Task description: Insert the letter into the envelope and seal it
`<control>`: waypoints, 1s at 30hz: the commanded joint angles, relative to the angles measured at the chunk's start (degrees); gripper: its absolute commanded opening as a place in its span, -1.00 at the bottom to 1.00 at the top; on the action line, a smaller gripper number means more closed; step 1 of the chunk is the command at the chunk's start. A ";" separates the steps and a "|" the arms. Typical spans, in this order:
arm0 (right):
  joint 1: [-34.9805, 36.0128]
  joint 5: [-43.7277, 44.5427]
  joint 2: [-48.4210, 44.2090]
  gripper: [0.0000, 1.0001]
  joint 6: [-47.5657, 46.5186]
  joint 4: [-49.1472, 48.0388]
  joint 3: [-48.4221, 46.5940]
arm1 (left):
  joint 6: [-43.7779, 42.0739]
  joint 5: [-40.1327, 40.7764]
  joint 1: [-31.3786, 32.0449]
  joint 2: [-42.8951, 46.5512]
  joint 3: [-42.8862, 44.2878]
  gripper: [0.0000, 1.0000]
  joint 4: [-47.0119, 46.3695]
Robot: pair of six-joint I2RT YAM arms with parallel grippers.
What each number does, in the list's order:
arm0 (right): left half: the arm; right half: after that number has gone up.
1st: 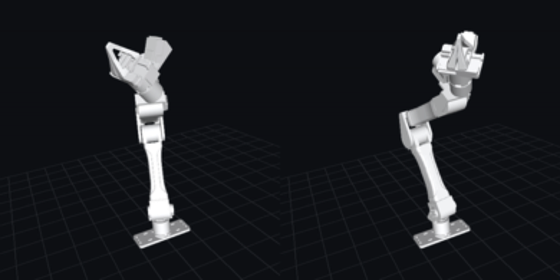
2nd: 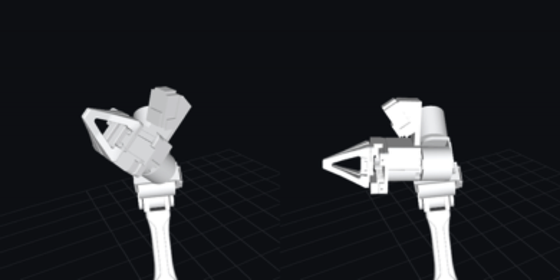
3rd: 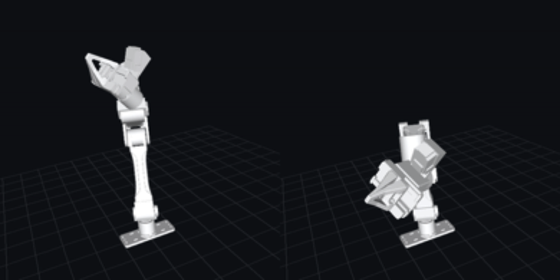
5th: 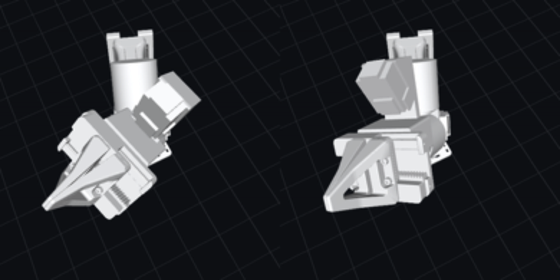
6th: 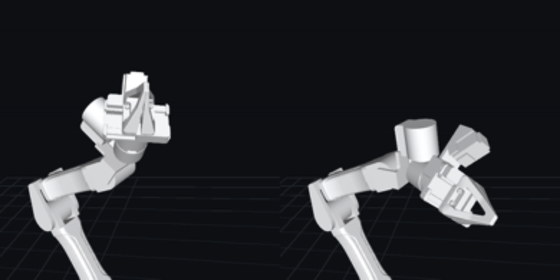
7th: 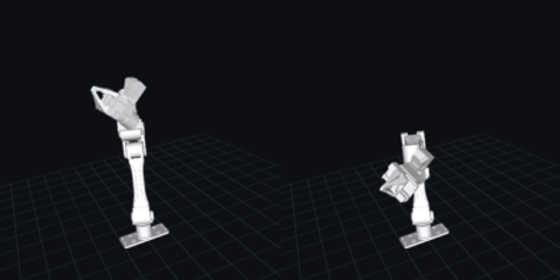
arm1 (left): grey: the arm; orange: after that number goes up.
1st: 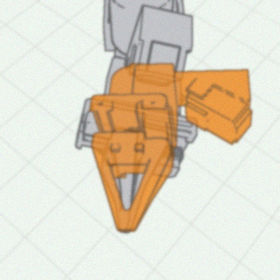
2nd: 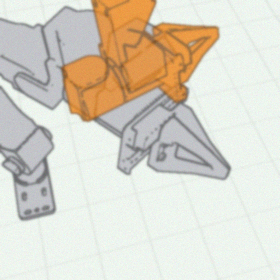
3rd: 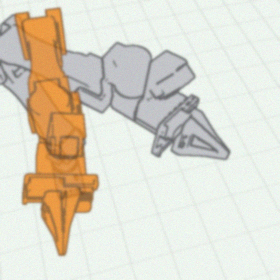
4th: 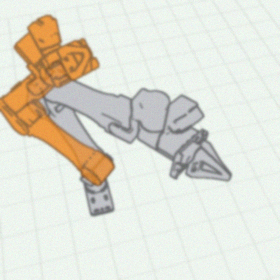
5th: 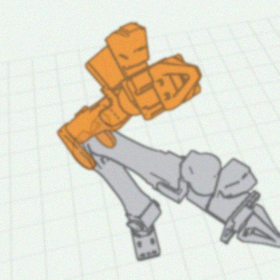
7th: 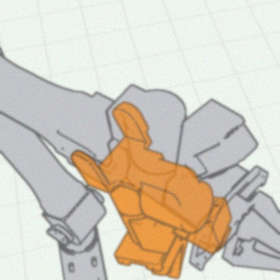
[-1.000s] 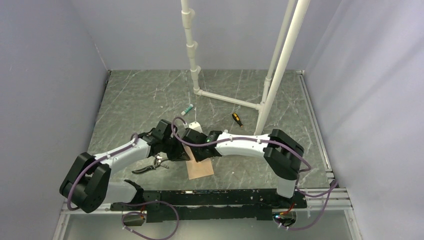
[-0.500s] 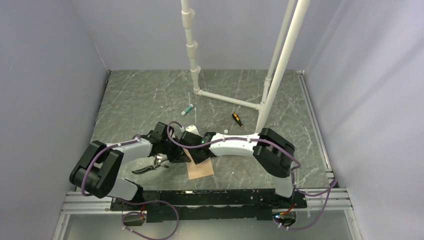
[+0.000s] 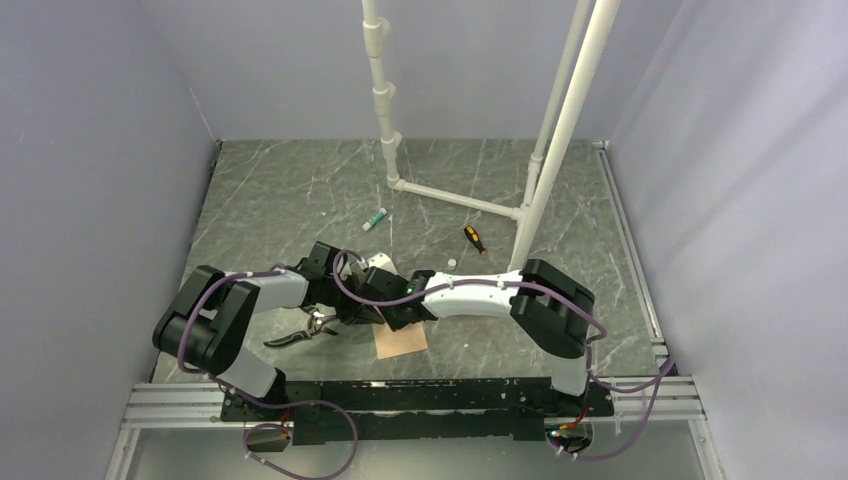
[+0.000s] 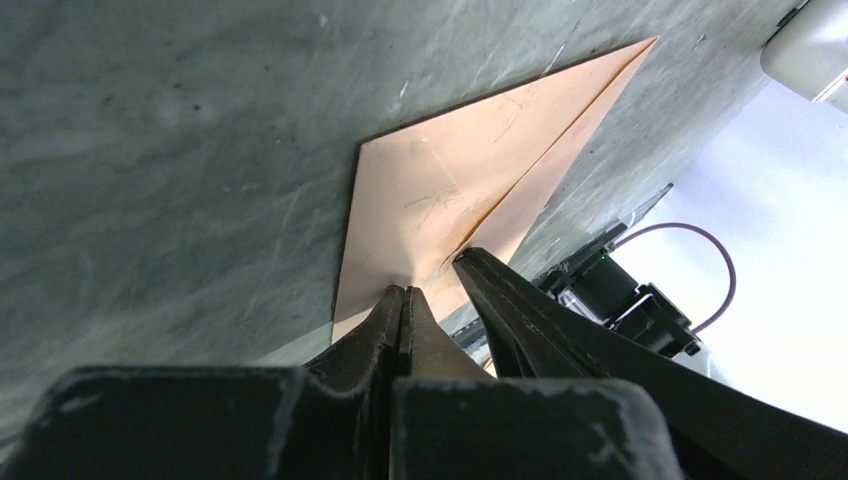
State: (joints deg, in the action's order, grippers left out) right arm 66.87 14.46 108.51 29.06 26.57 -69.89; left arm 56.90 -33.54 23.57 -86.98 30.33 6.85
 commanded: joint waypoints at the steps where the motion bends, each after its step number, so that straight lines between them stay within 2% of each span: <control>1: 0.98 -4.03 -0.93 -1.00 -2.82 0.54 3.42 | -0.43 0.87 -0.02 -3.38 1.22 -0.95 1.59; 9: 1.37 -4.75 -2.55 -1.00 -3.13 1.66 4.10 | -0.47 3.40 -0.05 -2.85 1.85 -0.95 4.91; 30: 2.86 -5.43 -3.96 -1.00 -2.07 3.21 6.87 | 0.22 5.40 -0.09 -3.07 1.75 -0.95 6.24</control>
State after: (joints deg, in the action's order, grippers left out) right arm 68.47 11.51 105.08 26.44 25.34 -65.41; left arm 57.95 -34.30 23.55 -89.21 32.51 9.34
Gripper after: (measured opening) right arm 0.008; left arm 0.031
